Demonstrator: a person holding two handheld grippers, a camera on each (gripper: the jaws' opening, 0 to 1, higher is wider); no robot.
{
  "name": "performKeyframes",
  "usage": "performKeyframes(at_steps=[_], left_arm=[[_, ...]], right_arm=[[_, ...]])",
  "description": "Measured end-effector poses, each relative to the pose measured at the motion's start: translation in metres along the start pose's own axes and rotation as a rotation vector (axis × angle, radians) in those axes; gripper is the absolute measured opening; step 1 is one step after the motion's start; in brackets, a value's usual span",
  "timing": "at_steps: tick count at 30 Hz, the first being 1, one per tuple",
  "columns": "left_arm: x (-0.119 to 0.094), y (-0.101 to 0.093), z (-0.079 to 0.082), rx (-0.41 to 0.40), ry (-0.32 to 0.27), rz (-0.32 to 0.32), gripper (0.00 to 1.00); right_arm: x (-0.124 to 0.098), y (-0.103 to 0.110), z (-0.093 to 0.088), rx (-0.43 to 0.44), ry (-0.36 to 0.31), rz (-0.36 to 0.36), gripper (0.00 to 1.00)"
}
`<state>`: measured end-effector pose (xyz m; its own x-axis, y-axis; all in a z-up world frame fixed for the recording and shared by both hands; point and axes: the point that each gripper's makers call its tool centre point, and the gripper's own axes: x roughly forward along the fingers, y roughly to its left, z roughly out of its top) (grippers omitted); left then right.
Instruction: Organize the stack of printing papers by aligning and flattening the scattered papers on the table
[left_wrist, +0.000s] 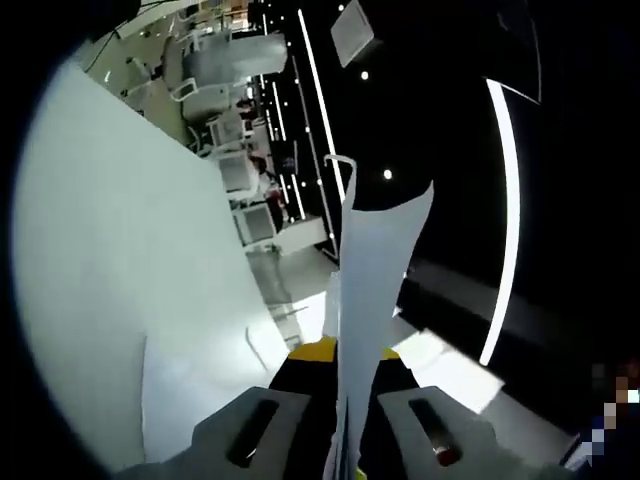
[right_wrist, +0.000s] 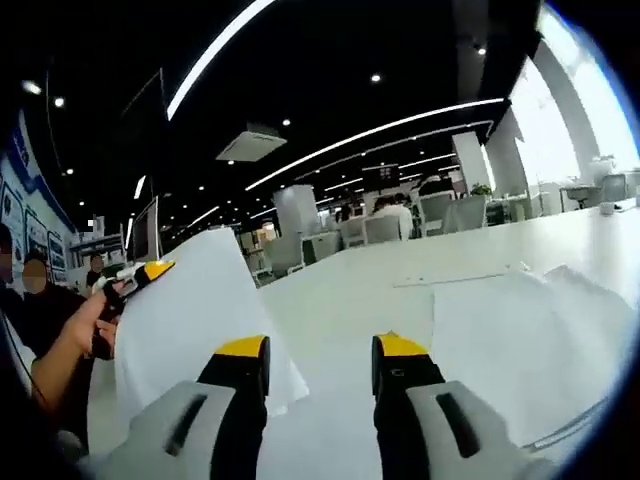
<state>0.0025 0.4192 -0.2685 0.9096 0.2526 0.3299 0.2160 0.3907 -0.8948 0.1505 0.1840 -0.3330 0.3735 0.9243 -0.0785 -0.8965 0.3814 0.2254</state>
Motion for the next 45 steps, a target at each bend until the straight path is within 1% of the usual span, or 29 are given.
performKeyframes(at_steps=[4, 7, 13, 16, 19, 21, 25, 29, 34, 36, 37, 39, 41, 45], left_arm=[[-0.006, 0.003, 0.003, 0.009, -0.005, 0.01, 0.06], [-0.011, 0.005, 0.008, 0.01, -0.018, 0.018, 0.06], [-0.017, 0.002, 0.013, 0.025, -0.029, 0.015, 0.06], [-0.02, 0.002, 0.016, 0.033, -0.036, 0.017, 0.06], [-0.023, 0.002, 0.019, 0.033, -0.044, 0.019, 0.06], [-0.025, 0.001, 0.022, 0.035, -0.048, 0.019, 0.06], [-0.03, -0.003, 0.027, 0.047, -0.054, 0.012, 0.06], [-0.036, -0.005, 0.033, 0.058, -0.065, 0.01, 0.06], [-0.038, -0.008, 0.035, 0.068, -0.068, 0.008, 0.06], [-0.039, -0.009, 0.036, 0.072, -0.069, 0.004, 0.06], [-0.039, -0.009, 0.036, 0.073, -0.07, 0.005, 0.06], [-0.039, -0.007, 0.039, 0.071, -0.075, 0.011, 0.06], [-0.039, -0.006, 0.04, 0.072, -0.077, 0.015, 0.06], [-0.037, -0.008, 0.04, 0.083, -0.071, 0.013, 0.06]], right_arm=[[-0.008, -0.015, -0.001, 0.004, 0.003, -0.029, 0.37], [-0.012, -0.026, -0.005, -0.006, 0.02, -0.053, 0.39], [-0.021, -0.041, -0.007, -0.015, 0.034, -0.089, 0.42], [-0.024, -0.047, -0.007, -0.013, 0.037, -0.106, 0.43], [-0.025, -0.049, -0.006, -0.016, 0.035, -0.114, 0.47], [-0.026, -0.052, -0.005, -0.029, 0.036, -0.124, 0.5], [-0.029, -0.058, -0.005, -0.052, 0.04, -0.132, 0.52], [-0.036, -0.072, -0.007, -0.056, 0.053, -0.167, 0.54], [-0.045, -0.09, -0.006, -0.062, 0.064, -0.209, 0.56], [-0.049, -0.1, -0.005, -0.064, 0.067, -0.236, 0.59], [-0.051, -0.105, -0.004, -0.067, 0.064, -0.256, 0.63], [-0.055, -0.114, -0.003, -0.07, 0.065, -0.284, 0.67], [-0.059, -0.122, -0.001, -0.068, 0.063, -0.302, 0.67], [-0.065, -0.132, 0.001, -0.063, 0.056, -0.321, 0.68]])
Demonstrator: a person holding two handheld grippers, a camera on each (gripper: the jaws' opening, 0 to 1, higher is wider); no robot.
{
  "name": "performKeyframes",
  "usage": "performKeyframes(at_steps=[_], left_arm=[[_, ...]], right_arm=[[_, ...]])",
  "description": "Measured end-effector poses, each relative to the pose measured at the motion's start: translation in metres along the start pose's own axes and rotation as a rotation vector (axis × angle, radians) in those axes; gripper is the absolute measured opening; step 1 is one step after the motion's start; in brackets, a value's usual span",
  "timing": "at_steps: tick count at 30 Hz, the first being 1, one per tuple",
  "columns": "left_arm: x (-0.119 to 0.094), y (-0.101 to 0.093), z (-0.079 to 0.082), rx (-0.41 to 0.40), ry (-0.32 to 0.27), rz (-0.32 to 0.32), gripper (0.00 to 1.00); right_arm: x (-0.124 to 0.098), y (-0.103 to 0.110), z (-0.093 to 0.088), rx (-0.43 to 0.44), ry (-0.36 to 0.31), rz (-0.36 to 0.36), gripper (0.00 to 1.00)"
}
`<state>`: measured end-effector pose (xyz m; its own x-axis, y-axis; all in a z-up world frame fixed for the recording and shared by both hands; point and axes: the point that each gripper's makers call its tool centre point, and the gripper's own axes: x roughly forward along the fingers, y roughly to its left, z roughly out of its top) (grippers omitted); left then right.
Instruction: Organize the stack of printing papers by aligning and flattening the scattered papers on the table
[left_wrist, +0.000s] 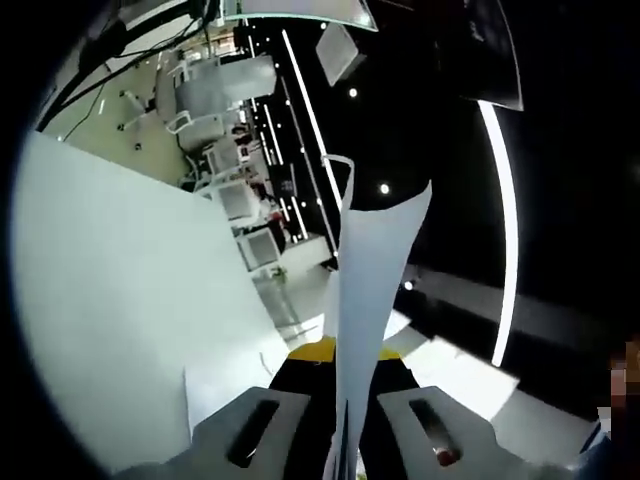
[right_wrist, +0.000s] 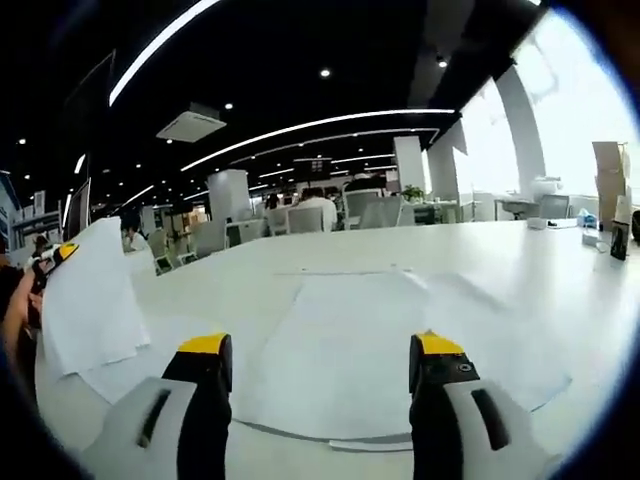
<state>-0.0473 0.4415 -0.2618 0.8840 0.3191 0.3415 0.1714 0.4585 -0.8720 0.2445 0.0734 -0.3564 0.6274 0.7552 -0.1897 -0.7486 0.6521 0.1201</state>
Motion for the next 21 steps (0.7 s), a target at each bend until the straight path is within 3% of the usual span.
performKeyframes(at_steps=[14, 21], left_arm=[[0.001, -0.004, -0.003, 0.032, 0.015, 0.002, 0.06], [0.005, -0.008, -0.022, 0.267, 0.12, 0.02, 0.06]], right_arm=[[-0.005, -0.026, -0.012, 0.016, 0.051, -0.044, 0.69], [-0.009, -0.035, -0.01, 0.018, 0.052, -0.063, 0.68]])
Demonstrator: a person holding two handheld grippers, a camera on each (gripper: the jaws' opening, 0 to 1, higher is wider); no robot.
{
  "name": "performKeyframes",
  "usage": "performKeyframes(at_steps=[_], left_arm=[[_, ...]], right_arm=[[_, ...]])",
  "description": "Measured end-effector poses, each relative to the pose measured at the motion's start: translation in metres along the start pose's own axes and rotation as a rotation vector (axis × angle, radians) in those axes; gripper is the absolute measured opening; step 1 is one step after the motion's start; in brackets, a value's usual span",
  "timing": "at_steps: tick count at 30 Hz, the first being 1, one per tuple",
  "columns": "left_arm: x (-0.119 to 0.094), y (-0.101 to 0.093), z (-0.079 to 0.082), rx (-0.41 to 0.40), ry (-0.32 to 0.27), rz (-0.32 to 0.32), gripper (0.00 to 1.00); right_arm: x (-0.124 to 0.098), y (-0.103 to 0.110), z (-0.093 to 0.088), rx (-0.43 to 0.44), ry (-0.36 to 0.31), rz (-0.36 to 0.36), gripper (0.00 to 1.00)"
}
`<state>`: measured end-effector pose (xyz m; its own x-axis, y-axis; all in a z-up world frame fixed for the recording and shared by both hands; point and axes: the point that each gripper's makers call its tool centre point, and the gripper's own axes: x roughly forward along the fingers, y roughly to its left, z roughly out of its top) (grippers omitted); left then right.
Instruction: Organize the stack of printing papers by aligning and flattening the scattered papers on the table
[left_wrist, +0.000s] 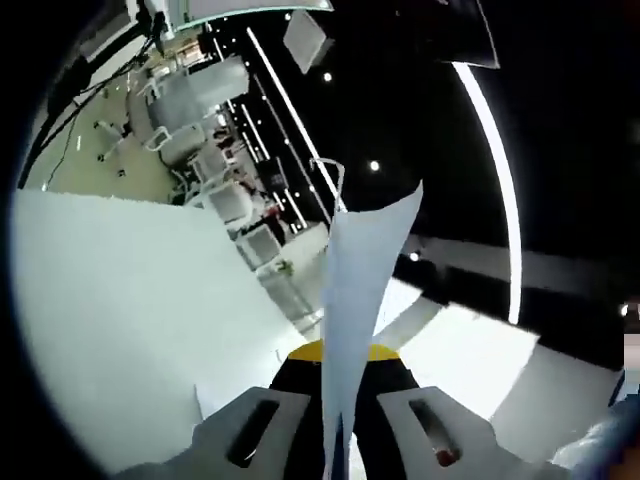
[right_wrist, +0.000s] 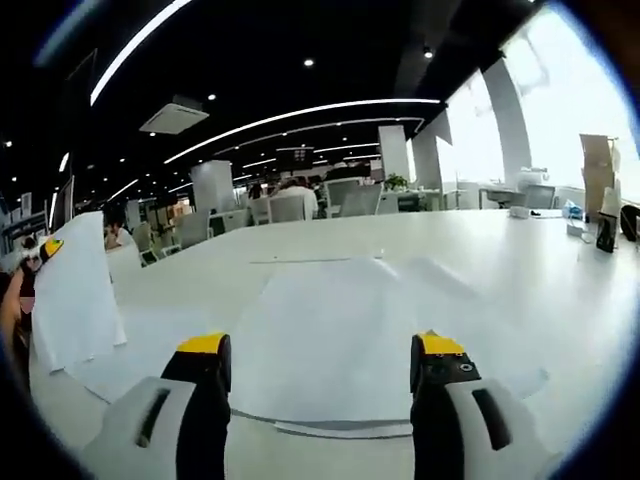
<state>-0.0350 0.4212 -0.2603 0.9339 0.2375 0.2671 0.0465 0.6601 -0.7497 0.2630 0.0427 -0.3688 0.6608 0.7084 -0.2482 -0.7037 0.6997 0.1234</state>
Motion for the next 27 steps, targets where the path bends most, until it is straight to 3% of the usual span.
performKeyframes(at_steps=[2, 6, 17, 22, 27], left_arm=[[0.001, -0.002, -0.005, 0.103, 0.04, 0.005, 0.06], [0.003, -0.012, -0.01, 0.236, 0.073, -0.014, 0.06], [-0.001, -0.012, -0.026, 0.392, 0.16, -0.02, 0.06], [-0.001, -0.013, -0.043, 0.56, 0.245, -0.045, 0.06], [-0.003, -0.009, -0.042, 0.588, 0.232, -0.053, 0.06]], right_arm=[[0.0, -0.001, 0.001, -0.002, -0.003, -0.002, 0.68], [0.001, -0.004, 0.001, -0.007, 0.002, -0.005, 0.68], [0.002, -0.01, 0.003, -0.021, 0.011, -0.009, 0.68], [0.002, -0.011, 0.004, -0.023, 0.01, -0.011, 0.68], [0.004, -0.013, 0.004, -0.03, 0.019, -0.012, 0.68]])
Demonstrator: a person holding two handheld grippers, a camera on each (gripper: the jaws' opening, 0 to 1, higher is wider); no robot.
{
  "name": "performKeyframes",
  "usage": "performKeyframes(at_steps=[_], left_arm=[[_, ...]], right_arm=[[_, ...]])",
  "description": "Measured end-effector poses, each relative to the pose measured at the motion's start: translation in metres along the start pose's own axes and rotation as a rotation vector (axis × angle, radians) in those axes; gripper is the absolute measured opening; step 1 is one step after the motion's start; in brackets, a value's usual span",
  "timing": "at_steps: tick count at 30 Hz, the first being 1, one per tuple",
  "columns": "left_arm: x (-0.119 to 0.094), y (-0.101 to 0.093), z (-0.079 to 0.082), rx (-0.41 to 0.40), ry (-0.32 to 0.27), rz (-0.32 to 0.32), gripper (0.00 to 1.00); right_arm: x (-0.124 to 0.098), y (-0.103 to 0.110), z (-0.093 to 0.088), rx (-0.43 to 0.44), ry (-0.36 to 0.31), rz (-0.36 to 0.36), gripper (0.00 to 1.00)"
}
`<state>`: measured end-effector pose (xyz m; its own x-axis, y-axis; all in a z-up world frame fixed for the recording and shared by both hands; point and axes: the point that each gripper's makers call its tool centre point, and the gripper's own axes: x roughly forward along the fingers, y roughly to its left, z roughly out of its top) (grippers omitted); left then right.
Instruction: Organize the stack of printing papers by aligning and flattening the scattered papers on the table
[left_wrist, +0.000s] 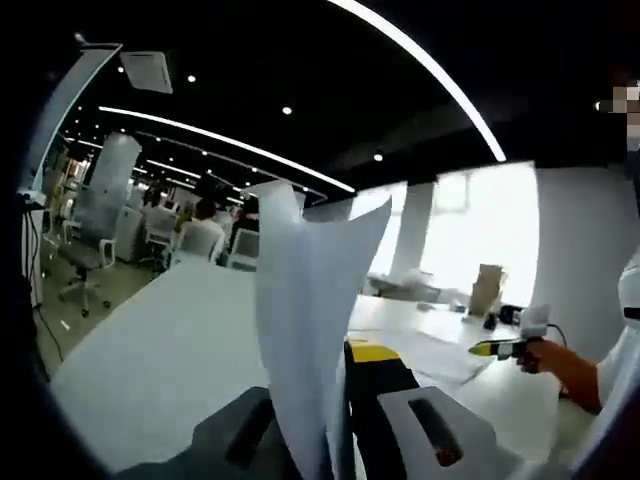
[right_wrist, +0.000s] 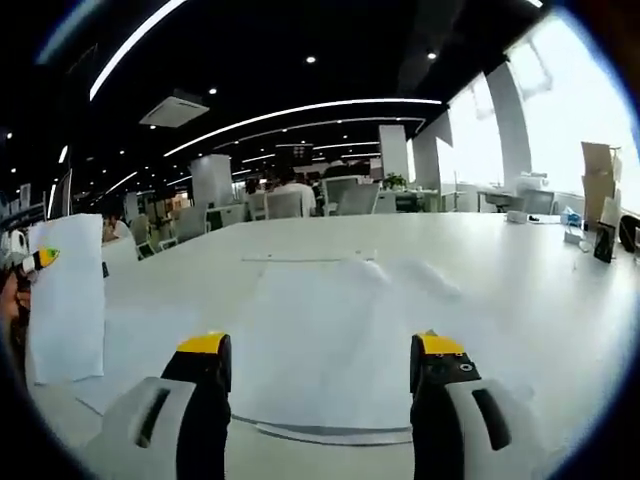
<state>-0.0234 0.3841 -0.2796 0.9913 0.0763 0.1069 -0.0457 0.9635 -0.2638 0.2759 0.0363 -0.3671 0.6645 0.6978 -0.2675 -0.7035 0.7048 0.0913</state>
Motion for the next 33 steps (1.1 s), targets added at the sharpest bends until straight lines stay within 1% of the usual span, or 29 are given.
performKeyframes(at_steps=[2, 5, 12, 14, 17, 22, 27, 33], left_arm=[[-0.002, 0.002, -0.003, 0.002, 0.006, 0.004, 0.06], [-0.004, 0.005, -0.01, 0.026, 0.031, 0.016, 0.06], [-0.009, 0.005, -0.02, 0.05, 0.071, 0.011, 0.06], [-0.01, 0.004, -0.024, 0.069, 0.089, 0.011, 0.06], [-0.011, 0.003, -0.025, 0.079, 0.097, 0.009, 0.06], [-0.014, 0.002, -0.024, 0.077, 0.092, 0.012, 0.06], [-0.015, 0.003, -0.028, 0.077, 0.106, 0.015, 0.06], [-0.013, 0.0, -0.026, 0.081, 0.106, 0.005, 0.06]], right_arm=[[0.0, -0.002, 0.002, 0.0, -0.002, -0.003, 0.68], [0.001, -0.004, 0.002, 0.004, 0.002, -0.005, 0.69], [0.002, -0.005, -0.001, -0.006, 0.025, -0.01, 0.69], [0.003, -0.004, -0.002, -0.01, 0.031, -0.008, 0.69], [0.004, -0.001, -0.004, -0.009, 0.04, -0.002, 0.69], [0.005, 0.002, -0.005, -0.019, 0.047, 0.005, 0.69], [0.004, -0.001, -0.006, -0.027, 0.051, -0.006, 0.69], [0.006, -0.004, -0.007, -0.033, 0.061, -0.008, 0.69]])
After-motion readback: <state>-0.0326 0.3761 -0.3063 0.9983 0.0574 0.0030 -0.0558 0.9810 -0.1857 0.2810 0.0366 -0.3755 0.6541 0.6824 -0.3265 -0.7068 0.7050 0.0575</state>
